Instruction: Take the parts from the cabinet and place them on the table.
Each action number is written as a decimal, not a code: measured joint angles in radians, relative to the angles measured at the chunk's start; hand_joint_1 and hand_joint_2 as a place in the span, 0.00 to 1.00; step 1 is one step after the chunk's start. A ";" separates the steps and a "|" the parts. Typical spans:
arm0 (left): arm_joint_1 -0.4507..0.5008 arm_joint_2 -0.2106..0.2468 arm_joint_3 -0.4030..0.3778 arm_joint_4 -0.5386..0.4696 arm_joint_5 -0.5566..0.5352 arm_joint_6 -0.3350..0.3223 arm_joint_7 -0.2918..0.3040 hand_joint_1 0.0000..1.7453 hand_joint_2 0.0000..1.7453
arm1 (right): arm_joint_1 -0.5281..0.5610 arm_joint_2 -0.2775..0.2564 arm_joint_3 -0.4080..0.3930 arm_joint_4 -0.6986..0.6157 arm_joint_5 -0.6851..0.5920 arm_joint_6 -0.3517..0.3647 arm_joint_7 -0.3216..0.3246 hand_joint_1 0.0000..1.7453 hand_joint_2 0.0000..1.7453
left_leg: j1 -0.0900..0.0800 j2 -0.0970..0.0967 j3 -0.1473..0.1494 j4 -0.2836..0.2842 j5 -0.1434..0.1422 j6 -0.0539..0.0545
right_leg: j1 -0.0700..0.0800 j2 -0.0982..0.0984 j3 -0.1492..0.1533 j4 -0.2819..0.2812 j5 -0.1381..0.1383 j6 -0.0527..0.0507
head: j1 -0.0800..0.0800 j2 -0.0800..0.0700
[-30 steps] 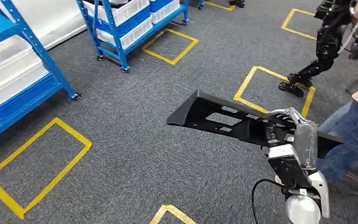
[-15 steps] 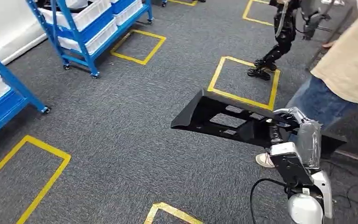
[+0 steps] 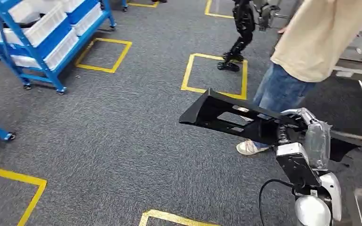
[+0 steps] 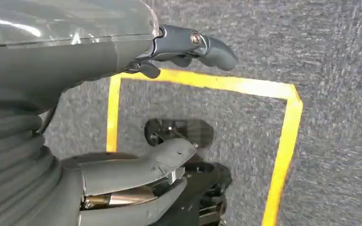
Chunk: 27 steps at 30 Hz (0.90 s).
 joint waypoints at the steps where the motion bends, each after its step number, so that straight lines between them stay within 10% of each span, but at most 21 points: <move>1: -0.002 0.000 0.000 0.000 0.000 0.000 0.000 0.00 1.00 | 0.004 0.000 -0.002 0.000 0.000 0.000 0.001 1.00 1.00 | -0.003 0.011 0.000 0.000 0.001 0.003 | -0.004 0.012 -0.003 -0.005 0.005 0.008 | 0.000 0.000; 3: -0.002 -0.004 0.000 0.000 0.002 0.000 0.000 0.00 1.00 | 0.012 -0.003 -0.010 -0.001 -0.001 0.000 0.000 1.00 1.00 | 0.012 0.041 0.007 -0.024 0.018 0.017 | -0.002 0.023 -0.006 -0.004 0.007 0.019 | 0.000 0.000; 5: -0.004 -0.004 0.000 0.000 0.001 0.000 0.000 0.00 1.00 | 0.011 -0.007 -0.014 -0.002 -0.005 -0.002 0.000 1.00 1.00 | 0.007 0.069 0.008 -0.032 0.024 0.028 | 0.007 -0.080 -0.043 0.073 -0.054 0.023 | 0.007 0.000; 8: 0.003 -0.004 0.000 0.000 0.001 0.000 0.001 0.00 1.00 | 0.017 -0.007 -0.014 -0.002 -0.008 -0.002 0.000 1.00 1.00 | 0.001 0.118 0.005 -0.031 0.022 0.032 | 0.001 -0.121 -0.124 0.261 -0.134 0.033 | 0.007 0.000; 11: 0.001 -0.005 0.000 0.000 0.002 0.000 0.002 0.00 1.00 | 0.018 -0.008 -0.016 -0.001 -0.008 -0.002 0.000 1.00 1.00 | 0.002 0.159 0.006 -0.027 0.017 0.026 | -0.004 -0.139 -0.050 0.143 -0.054 0.037 | 0.007 0.000; 13: -0.001 -0.005 0.000 0.000 0.002 0.000 0.002 0.00 1.00 | 0.016 -0.010 -0.018 -0.001 -0.008 -0.003 0.000 1.00 1.00 | 0.000 0.180 0.008 -0.018 0.007 0.015 | 0.006 -0.227 0.034 -0.007 -0.031 0.030 | 0.007 0.000; 18: -0.006 -0.005 0.000 0.000 0.001 0.000 0.002 0.00 1.00 | 0.019 -0.012 -0.023 -0.003 -0.008 -0.004 0.000 1.00 1.00 | -0.007 0.216 0.018 -0.014 -0.007 -0.013 | 0.006 -0.164 0.028 -0.014 -0.017 -0.006 | 0.006 0.000; 20: -0.007 -0.004 0.000 0.000 0.001 0.001 0.001 0.00 1.00 | 0.014 -0.012 -0.023 -0.004 -0.008 -0.005 0.000 1.00 1.00 | 0.001 0.124 -0.010 0.056 -0.064 -0.020 | 0.003 -0.145 0.026 -0.017 -0.014 -0.015 | 0.006 0.000; 23: -0.001 -0.004 0.001 0.000 0.001 0.001 0.003 0.00 1.00 | 0.016 -0.012 -0.023 -0.003 -0.008 -0.005 -0.001 1.00 1.00 | 0.003 0.097 -0.107 0.266 -0.154 -0.025 | 0.005 -0.107 0.022 -0.015 -0.011 -0.023 | 0.006 0.000; 25: 0.002 -0.004 0.001 0.000 0.001 0.002 0.003 0.00 1.00 | 0.018 -0.012 -0.023 -0.003 -0.008 -0.005 -0.001 1.00 1.00 | 0.003 0.095 -0.104 0.252 -0.112 -0.023 | 0.006 -0.076 0.022 -0.013 -0.011 -0.023 | 0.006 0.000; 27: 0.000 -0.004 0.002 0.000 -0.001 0.002 0.003 0.00 1.00 | 0.018 -0.012 -0.023 -0.004 -0.008 -0.005 -0.002 1.00 1.00 | 0.005 0.076 -0.037 0.099 -0.017 -0.015 | 0.006 -0.046 0.023 -0.008 -0.012 -0.022 | 0.006 0.000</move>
